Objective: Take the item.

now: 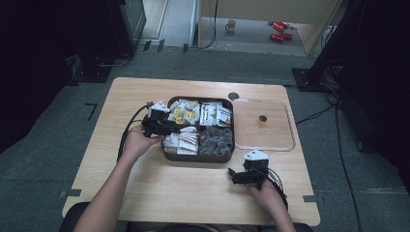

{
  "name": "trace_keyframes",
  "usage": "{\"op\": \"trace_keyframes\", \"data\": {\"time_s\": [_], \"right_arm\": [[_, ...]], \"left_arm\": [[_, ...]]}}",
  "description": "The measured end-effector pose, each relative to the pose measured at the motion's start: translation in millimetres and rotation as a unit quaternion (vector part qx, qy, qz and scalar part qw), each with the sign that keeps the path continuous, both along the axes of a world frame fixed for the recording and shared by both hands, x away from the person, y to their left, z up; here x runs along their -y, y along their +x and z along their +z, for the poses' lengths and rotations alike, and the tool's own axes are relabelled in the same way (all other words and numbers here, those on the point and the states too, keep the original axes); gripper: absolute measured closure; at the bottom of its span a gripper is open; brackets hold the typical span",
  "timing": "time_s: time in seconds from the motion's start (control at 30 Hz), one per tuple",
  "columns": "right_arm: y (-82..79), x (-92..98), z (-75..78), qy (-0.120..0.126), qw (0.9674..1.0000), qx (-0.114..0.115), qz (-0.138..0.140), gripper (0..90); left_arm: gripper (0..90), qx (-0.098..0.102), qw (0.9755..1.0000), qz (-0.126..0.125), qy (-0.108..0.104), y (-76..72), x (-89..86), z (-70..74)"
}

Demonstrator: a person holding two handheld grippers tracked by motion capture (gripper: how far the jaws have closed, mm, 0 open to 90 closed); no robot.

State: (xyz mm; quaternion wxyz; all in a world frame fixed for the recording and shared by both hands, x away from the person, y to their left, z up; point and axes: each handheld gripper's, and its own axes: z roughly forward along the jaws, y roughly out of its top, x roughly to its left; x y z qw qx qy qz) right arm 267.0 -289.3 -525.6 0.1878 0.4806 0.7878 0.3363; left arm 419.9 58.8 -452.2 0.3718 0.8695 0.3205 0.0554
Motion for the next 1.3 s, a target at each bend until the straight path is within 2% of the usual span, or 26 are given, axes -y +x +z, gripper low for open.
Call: {"op": "trace_keyframes", "data": {"time_s": [0.23, 0.3, 0.33, 0.47, 0.53, 0.67, 0.73, 0.9, 0.97, 1.0, 1.03, 1.3], "right_arm": [[-0.4, 0.1, 0.0, 0.000, 1.0000, 0.000, -0.001, 0.0], [-1.3, 0.1, 0.0, 0.001, 1.0000, 0.000, -0.002, 0.0], [-1.7, 0.0, 0.0, 0.001, 1.0000, -0.001, -0.003, 0.0], [-3.3, 0.5, 0.1, 0.000, 1.0000, -0.001, -0.001, 0.0], [-4.7, 0.5, 0.1, 0.001, 1.0000, -0.001, -0.001, 0.0], [-5.5, 0.7, 0.1, 0.001, 1.0000, -0.001, -0.001, 0.0], [-6.3, 0.9, 0.0, 0.001, 1.0000, -0.001, -0.001, 0.0], [-8.4, 1.4, 0.1, 0.001, 1.0000, -0.001, 0.000, 0.0], [-9.4, 1.5, 0.1, 0.002, 1.0000, -0.002, 0.000, 0.0], [-9.8, 1.7, 0.0, 0.001, 1.0000, 0.000, 0.000, 0.0], [-10.1, 1.8, 0.0, 0.001, 1.0000, 0.000, 0.001, 0.0], [-11.5, 2.0, -0.1, 0.001, 1.0000, -0.001, 0.001, 0.0]], "left_arm": [[64.1, 0.000, 0.9999, -0.005, 0.010, 2.5, 6.2, -2.8], [66.1, 0.006, 0.9999, -0.005, 0.012, 2.6, 7.7, -2.9], [66.9, 0.009, 0.9997, -0.004, 0.023, 2.9, 9.7, -3.7], [71.4, 0.008, 0.9992, -0.008, 0.038, 4.0, 13.5, -5.4], [71.8, 0.003, 0.9983, -0.019, 0.055, 5.9, 20.0, -4.3], [71.4, 0.007, 0.9972, -0.026, 0.070, 8.1, 26.4, -6.0], [73.3, 0.008, 0.9975, -0.028, 0.065, 8.7, 27.2, -6.8], [77.3, 0.014, 0.9972, -0.030, 0.068, 8.8, 29.0, -7.2], [77.5, 0.007, 0.9966, -0.036, 0.074, 9.3, 31.2, -8.0], [77.6, 0.003, 0.9944, -0.046, 0.095, 9.1, 35.9, -9.7], [77.6, 0.010, 0.9935, -0.048, 0.103, 8.2, 37.9, -10.0], [80.1, 0.004, 0.9932, -0.051, 0.105, 11.7, 40.7, -11.0]]}}
